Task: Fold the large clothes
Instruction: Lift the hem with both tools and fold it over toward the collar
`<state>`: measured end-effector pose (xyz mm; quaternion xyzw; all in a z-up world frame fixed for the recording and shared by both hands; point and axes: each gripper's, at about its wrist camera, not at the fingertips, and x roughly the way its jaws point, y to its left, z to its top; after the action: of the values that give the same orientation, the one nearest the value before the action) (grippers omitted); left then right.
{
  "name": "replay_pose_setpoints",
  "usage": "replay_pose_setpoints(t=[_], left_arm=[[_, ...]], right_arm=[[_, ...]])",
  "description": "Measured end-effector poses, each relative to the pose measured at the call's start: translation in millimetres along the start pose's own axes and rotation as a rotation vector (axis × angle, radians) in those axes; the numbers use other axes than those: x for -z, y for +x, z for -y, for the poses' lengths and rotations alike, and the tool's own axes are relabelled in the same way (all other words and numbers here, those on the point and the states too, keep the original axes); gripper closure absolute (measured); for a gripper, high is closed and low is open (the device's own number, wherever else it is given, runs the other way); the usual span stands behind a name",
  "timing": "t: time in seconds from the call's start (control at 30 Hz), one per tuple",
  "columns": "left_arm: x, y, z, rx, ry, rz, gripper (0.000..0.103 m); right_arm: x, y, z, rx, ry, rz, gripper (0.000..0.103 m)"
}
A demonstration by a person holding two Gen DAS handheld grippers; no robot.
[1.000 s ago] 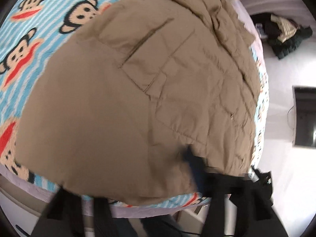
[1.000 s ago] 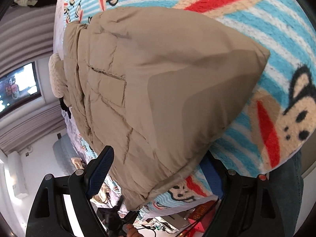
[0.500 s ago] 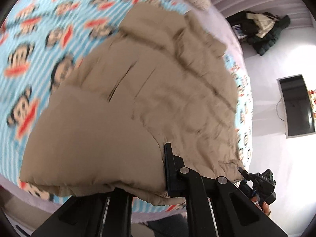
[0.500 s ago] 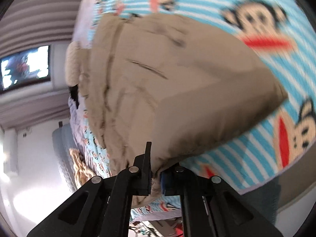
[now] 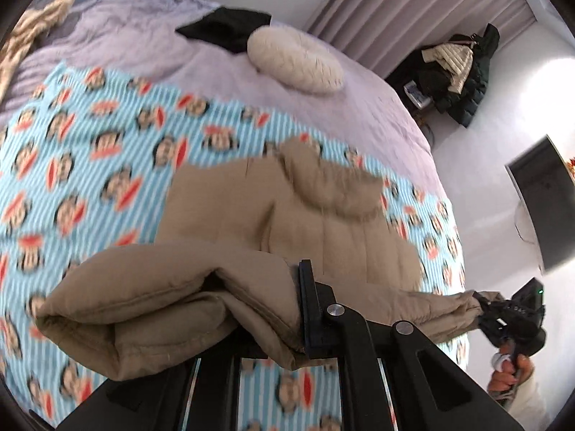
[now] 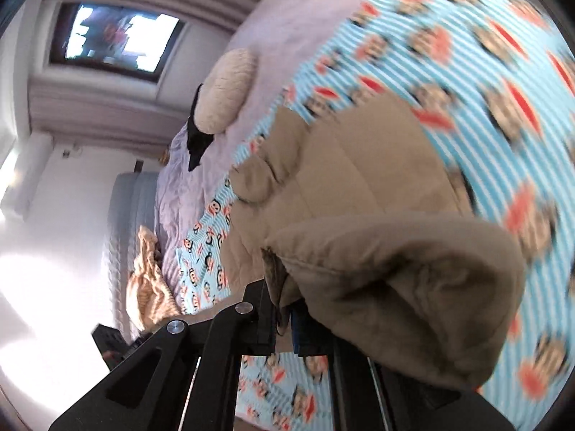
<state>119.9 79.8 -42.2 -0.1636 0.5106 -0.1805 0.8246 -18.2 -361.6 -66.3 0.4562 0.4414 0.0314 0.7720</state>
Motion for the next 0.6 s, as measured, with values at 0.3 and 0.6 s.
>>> replay_pose_setpoints(t=[0.3, 0.6], left_arm=[[-77.7, 128.4, -22.4, -0.139, -0.022, -0.050, 0.091], [-90.6, 209.4, -54.6, -0.183, -0.069, -0.145, 0.088]], right_arm=[[-112.3, 113.2, -16.4, 0.147, -0.104, -0.039, 0.097], [-138.2, 206.8, 39.6, 0.203, 0.036, -0.073, 0.097]])
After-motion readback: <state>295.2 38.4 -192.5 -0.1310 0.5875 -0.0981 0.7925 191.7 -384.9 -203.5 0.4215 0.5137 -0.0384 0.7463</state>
